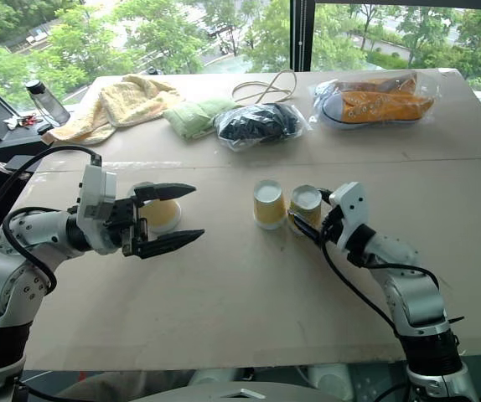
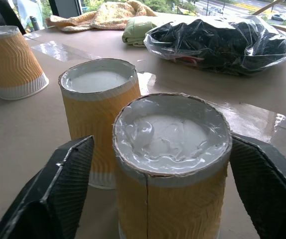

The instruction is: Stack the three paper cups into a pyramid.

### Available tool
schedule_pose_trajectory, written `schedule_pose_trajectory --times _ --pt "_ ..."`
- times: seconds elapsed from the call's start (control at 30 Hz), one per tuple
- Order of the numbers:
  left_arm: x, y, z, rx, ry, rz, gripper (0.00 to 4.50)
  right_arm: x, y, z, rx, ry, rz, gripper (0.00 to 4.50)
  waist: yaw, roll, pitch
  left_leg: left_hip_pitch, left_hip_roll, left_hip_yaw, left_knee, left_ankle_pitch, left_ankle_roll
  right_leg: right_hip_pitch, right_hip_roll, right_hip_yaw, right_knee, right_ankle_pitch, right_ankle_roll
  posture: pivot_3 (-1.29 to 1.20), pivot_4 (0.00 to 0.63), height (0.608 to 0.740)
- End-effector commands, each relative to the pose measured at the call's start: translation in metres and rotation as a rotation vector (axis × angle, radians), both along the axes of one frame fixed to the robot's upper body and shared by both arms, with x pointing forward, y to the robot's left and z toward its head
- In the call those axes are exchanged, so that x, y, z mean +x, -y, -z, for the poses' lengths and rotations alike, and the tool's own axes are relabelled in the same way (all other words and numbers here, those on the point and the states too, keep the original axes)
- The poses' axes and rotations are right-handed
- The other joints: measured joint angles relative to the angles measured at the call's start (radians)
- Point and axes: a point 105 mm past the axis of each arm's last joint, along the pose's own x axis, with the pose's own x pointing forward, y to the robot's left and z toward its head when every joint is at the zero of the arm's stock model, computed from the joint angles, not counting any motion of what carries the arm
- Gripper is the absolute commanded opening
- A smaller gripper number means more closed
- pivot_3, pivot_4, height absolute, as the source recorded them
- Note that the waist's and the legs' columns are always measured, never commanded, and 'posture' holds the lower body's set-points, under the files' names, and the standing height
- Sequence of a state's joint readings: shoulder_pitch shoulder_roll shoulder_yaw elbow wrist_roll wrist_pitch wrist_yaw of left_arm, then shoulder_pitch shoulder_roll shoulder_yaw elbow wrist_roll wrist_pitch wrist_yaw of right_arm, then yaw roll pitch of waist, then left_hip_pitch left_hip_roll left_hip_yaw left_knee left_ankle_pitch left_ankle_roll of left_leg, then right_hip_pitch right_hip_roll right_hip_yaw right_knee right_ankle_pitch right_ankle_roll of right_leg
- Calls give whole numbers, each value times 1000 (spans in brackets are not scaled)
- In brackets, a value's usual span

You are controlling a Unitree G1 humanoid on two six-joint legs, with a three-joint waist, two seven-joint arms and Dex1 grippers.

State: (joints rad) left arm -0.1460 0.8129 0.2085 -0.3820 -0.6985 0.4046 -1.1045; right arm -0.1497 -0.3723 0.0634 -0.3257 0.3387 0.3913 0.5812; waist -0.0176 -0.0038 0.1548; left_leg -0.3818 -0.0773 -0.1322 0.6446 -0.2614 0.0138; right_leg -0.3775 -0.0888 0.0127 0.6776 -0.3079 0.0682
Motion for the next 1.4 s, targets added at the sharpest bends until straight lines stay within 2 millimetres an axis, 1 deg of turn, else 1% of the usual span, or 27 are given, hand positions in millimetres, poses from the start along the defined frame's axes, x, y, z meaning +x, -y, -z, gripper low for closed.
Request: schedule_pose_trajectory --times 0.03,0.23,0.33,0.4,0.5,0.53,0.6,0.63,0.73,0.87,0.93,1.07,1.27,1.4 --pt "-4 -1 -10 2 55 -5 4500 1 2 -16 29 60 -7 4444 0 0 0 0 0 0 0 0 0 0 0 0 0 0 0 0 150 734" --pt "-13 2 -4 -41 29 -3 4500 -10 8 -32 58 106 -59 4444 0 0 0 0 0 0 0 0 0 0 0 1 0 0 0 0 150 734" --pt "-14 -3 1 -81 58 -78 4500 -19 15 -46 83 157 -92 4444 1 0 0 0 0 0 -1 0 0 0 0 0 -1 0 0 0 150 734" --pt "-12 -7 2 -123 114 -157 4500 -23 20 -54 87 187 -113 4444 1 0 0 0 0 0 -1 0 0 0 -1 0 -1 0 0 0 150 734" --pt "-2 -15 5 -250 213 -407 4500 -29 23 -67 116 219 -170 4444 5 -1 0 0 1 0 0 0 0 0 0 0 -2 1 -2 0 150 734" --pt "1 -19 10 -253 253 -506 4500 -31 23 -70 133 220 -189 4444 5 -2 0 0 0 2 0 0 0 1 -1 1 -2 1 -2 0 150 734" --pt "2 -24 21 -248 293 -643 4500 -38 20 -75 157 231 -243 4444 5 -6 -1 0 1 2 1 0 0 1 0 1 -2 2 -2 0 150 734" --pt "2 -29 25 -258 304 -727 4500 -45 18 -79 176 265 -299 4444 5 -6 -1 0 1 2 1 0 0 1 0 1 -2 2 -2 0 150 734" --pt "-4 -46 39 -269 309 -942 4500 -56 19 -76 162 223 -382 4444 8 -6 -1 0 1 2 1 0 1 1 0 0 -2 2 -2 0 150 734" --pt "-9 -64 53 -246 304 -1112 4500 -63 24 -72 148 175 -443 4444 13 -9 -1 -1 1 2 2 -2 4 1 0 0 -3 3 -1 0 150 734" --pt "-7 -69 56 -236 295 -1151 4500 -63 26 -69 131 165 -459 4444 17 -9 -1 -1 1 2 2 -3 5 1 0 0 -3 3 -1 0 150 734" --pt "3 -78 57 -237 293 -1189 4500 -65 28 -68 123 161 -483 4444 26 -9 -1 -1 1 2 2 -3 5 1 1 0 -3 4 -2 0 150 734" --pt "15 -79 64 -241 252 -1169 4500 -65 30 -69 110 190 -477 4444 31 -9 -1 -1 1 3 3 -2 4 1 2 0 -3 5 -1 0 150 734" --pt "25 -72 65 -247 228 -1106 4500 -65 30 -67 114 202 -468 4444 31 -9 -1 -2 1 2 3 -1 2 1 2 0 -4 5 -1 0 150 734"
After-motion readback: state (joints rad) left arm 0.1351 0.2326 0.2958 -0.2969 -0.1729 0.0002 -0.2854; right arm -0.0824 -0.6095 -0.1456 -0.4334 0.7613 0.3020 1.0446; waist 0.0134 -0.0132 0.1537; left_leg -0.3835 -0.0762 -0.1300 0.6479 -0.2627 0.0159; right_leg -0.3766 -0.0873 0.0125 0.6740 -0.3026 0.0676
